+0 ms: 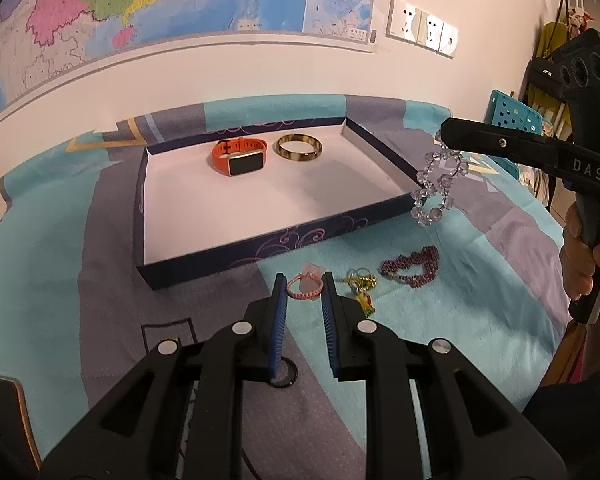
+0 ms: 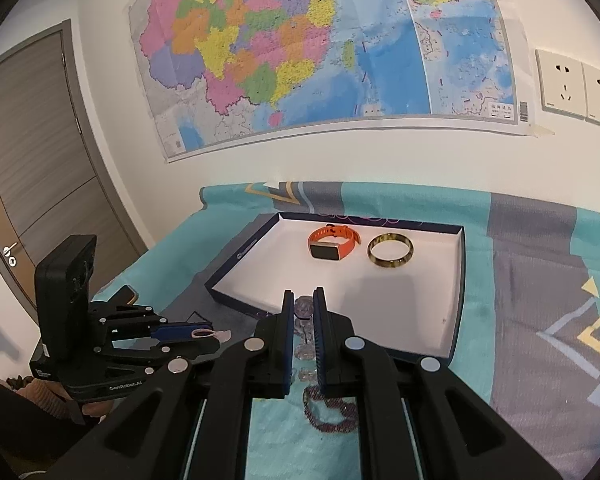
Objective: Organize jewelry
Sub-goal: 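Lift the pink ring and crystal bracelet with both tools over the box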
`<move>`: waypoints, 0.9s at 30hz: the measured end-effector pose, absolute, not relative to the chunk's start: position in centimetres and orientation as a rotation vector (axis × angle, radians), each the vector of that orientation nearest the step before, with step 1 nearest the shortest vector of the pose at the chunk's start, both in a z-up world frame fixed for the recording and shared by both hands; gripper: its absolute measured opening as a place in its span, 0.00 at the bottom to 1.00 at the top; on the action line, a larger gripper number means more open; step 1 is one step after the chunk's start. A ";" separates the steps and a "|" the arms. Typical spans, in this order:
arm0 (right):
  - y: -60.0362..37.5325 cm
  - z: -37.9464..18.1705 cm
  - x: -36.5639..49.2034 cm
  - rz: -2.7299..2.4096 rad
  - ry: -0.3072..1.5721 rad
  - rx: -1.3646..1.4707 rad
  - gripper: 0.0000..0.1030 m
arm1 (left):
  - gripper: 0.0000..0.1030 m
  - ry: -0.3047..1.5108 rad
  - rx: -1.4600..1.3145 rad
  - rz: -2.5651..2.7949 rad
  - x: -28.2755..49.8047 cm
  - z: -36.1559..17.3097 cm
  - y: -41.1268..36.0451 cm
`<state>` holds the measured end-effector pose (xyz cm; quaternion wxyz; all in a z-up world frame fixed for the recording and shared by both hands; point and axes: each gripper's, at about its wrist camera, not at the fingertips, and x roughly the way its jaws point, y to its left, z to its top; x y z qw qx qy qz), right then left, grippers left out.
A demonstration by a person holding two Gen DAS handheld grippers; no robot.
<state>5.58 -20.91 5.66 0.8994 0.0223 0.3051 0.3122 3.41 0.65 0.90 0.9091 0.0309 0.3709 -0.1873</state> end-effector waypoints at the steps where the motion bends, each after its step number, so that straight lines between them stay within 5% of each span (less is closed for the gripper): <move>1: -20.9 5.7 5.7 0.647 0.631 0.047 0.08 | 0.17 0.762 0.065 -0.385 3.5 1.0 0.7; 27: -19.7 5.9 11.4 0.643 0.652 0.067 0.08 | 0.17 0.726 0.079 -0.360 7.5 2.5 0.7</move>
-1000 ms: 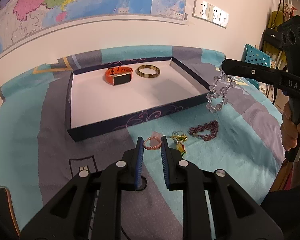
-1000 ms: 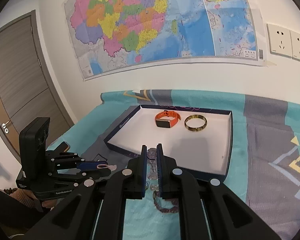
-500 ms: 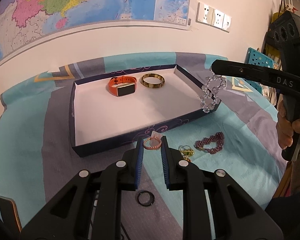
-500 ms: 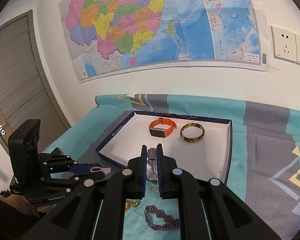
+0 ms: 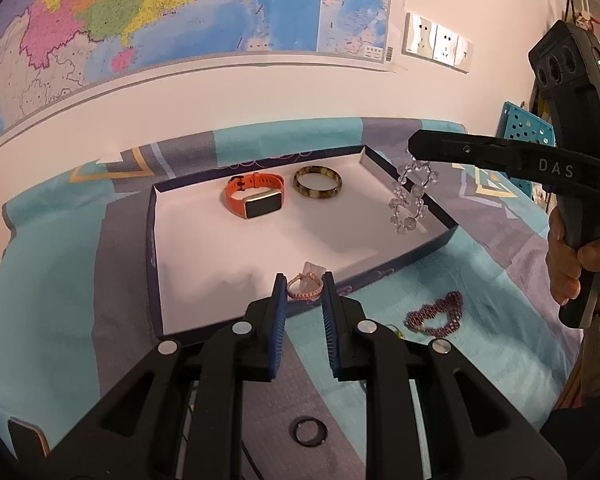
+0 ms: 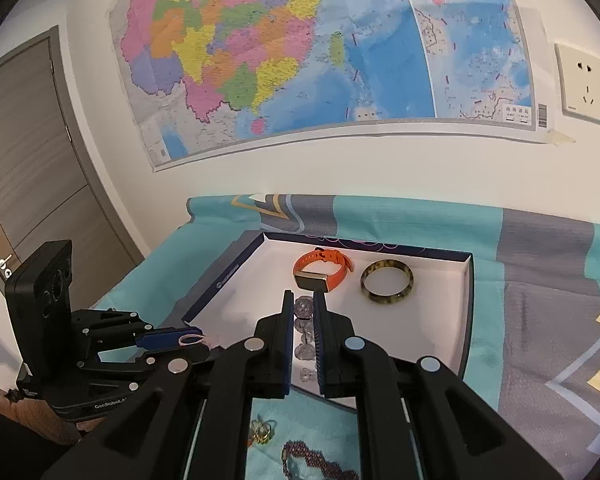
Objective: Organize jewelry
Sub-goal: 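Lift the pink ring and crystal bracelet with both tools over the box, then lower both items into the box and open both tools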
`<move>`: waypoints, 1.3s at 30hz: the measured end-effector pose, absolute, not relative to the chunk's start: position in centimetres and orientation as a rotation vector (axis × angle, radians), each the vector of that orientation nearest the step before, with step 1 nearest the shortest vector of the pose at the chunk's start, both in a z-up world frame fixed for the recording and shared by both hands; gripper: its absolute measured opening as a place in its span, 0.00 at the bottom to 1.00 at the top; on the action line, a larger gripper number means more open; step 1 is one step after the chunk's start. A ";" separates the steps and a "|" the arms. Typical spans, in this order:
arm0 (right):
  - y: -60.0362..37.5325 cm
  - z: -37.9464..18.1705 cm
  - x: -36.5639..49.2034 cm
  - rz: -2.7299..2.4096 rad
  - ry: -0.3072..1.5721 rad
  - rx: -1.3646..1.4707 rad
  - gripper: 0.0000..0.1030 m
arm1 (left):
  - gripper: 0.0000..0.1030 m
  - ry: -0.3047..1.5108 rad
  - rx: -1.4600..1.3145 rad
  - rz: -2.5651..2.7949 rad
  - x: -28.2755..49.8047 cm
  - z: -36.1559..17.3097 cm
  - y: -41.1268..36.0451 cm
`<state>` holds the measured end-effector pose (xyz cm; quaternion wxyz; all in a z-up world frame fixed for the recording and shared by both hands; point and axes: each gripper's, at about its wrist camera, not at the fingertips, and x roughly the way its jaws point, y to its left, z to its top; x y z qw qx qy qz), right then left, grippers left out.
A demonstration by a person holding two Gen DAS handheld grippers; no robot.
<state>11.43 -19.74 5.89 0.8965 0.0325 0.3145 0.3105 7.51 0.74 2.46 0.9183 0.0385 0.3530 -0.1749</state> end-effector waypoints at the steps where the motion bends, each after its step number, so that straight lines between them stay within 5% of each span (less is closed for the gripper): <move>1: -19.7 5.9 11.7 0.641 0.653 0.069 0.08 | 0.17 0.726 0.078 -0.360 7.7 2.5 0.7; 39: -17.9 4.2 17.3 0.630 0.720 0.082 0.08 | 0.17 0.787 0.102 -0.345 13.6 0.9 0.0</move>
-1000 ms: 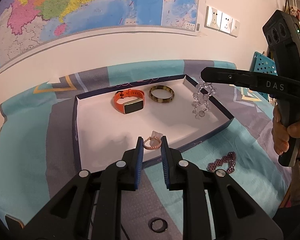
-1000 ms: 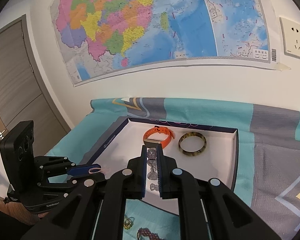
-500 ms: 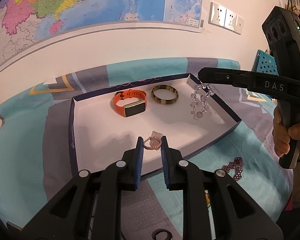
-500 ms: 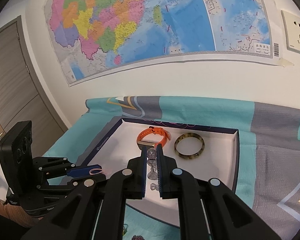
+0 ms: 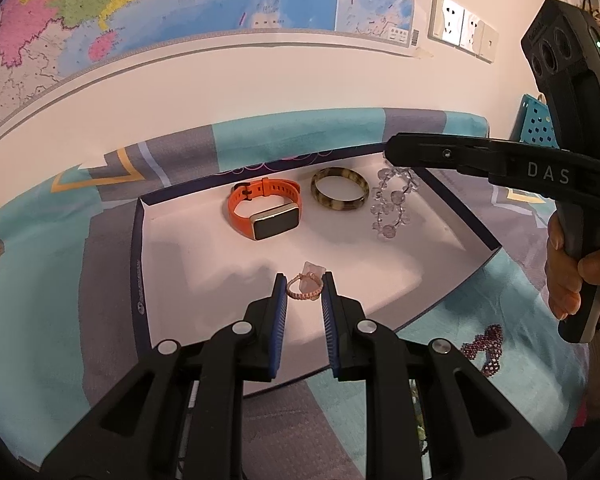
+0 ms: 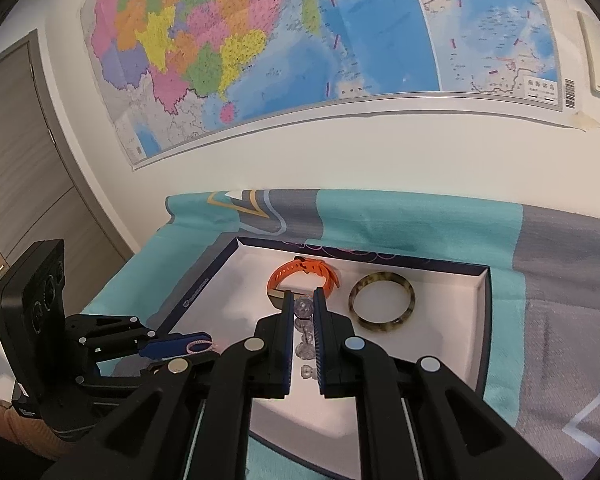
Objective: Organize jewelry
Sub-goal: 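Lower both items into the box and open both tools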
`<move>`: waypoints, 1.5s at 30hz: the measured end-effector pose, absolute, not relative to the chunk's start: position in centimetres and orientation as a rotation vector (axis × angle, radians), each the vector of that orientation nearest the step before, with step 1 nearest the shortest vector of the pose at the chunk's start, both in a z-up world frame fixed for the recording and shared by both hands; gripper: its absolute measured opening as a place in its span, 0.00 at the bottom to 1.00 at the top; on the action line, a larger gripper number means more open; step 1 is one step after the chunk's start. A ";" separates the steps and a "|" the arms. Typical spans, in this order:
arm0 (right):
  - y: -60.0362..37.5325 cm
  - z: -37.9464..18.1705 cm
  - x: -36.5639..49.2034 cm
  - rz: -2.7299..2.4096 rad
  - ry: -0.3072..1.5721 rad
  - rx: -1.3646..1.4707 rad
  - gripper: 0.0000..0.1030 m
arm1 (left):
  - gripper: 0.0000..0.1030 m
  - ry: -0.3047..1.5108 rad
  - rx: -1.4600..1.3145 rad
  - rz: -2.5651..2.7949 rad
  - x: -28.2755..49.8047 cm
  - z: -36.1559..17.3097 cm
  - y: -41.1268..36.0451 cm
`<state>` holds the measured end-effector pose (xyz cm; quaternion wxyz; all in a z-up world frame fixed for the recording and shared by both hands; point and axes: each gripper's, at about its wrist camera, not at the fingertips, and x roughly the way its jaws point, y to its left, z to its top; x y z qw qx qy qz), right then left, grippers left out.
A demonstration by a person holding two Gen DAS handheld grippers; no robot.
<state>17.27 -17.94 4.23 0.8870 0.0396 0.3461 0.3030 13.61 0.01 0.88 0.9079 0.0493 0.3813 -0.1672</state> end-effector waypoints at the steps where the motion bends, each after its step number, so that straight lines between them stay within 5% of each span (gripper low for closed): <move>1: -17.8 4.2 17.4 0.631 0.721 0.082 0.08 | 0.17 0.789 0.102 -0.345 13.7 0.8 0.0; 45: -19.1 -1.6 22.0 0.553 0.889 0.074 0.11 | 0.18 0.917 0.058 -0.317 20.3 -2.8 0.1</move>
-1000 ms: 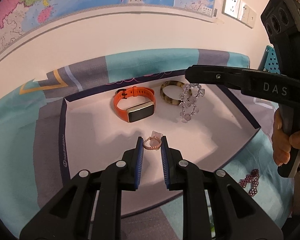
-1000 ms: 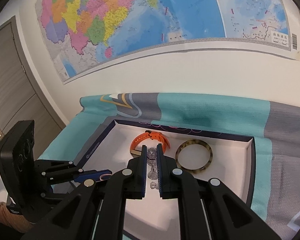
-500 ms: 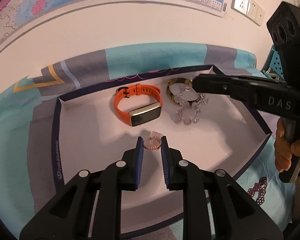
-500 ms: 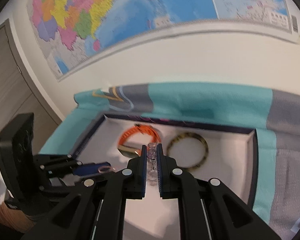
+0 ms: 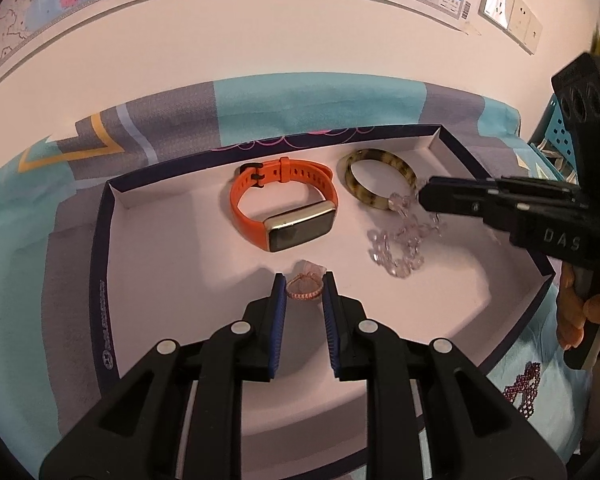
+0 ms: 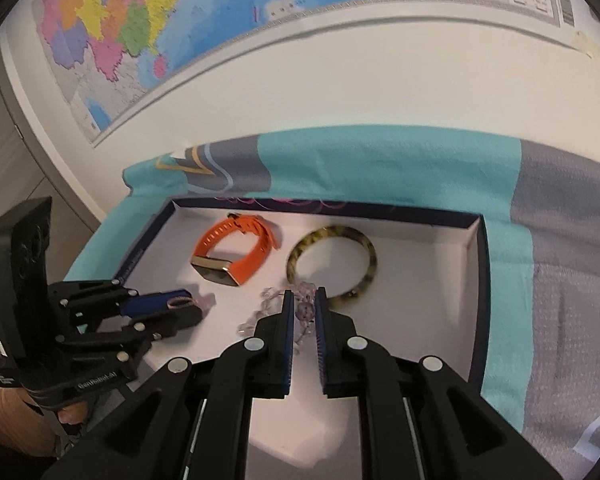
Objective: Organize jewelry
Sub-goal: 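Lower both items into the box and open both tools, then withdraw both tools from the box toward the remaining jewelry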
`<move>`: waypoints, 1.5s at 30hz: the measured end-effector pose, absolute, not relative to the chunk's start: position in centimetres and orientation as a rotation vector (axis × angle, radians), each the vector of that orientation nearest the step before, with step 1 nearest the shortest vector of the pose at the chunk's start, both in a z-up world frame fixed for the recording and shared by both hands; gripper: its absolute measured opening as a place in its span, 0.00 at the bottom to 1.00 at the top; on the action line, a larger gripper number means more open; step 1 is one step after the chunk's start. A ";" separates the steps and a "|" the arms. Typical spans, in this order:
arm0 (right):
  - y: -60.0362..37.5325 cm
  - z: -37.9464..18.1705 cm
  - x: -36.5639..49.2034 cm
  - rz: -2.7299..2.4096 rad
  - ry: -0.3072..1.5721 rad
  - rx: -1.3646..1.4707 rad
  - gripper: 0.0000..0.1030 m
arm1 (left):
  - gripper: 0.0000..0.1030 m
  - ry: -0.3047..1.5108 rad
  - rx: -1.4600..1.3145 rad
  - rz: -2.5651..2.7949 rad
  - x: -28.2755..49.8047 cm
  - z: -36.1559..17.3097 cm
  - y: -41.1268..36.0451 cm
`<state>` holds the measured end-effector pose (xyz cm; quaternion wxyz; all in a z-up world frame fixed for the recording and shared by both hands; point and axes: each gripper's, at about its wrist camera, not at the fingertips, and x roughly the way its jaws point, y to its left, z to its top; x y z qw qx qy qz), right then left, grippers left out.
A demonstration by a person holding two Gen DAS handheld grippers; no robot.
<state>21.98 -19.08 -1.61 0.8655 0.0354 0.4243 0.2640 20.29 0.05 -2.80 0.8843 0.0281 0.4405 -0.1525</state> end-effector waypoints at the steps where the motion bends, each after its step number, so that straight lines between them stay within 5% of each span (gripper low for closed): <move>1: -19.1 -1.7 22.0 0.551 0.894 0.072 0.11 | 0.18 0.916 0.059 -0.316 20.4 -2.8 0.0; 9: -19.5 -1.9 21.7 0.523 0.895 0.072 0.17 | 0.23 0.910 0.068 -0.315 20.8 -2.9 -0.6; 13: -19.7 -1.5 21.3 0.516 0.878 0.062 0.22 | 0.45 0.896 0.066 -0.299 20.7 -2.7 -0.6; 25: -20.5 0.5 17.5 0.555 0.813 0.039 0.42 | 0.64 0.788 0.097 -0.277 17.1 0.3 0.3; 45: -21.9 -2.7 5.1 0.615 0.866 -0.073 0.63 | 0.68 0.751 0.068 -0.274 5.6 -0.7 3.7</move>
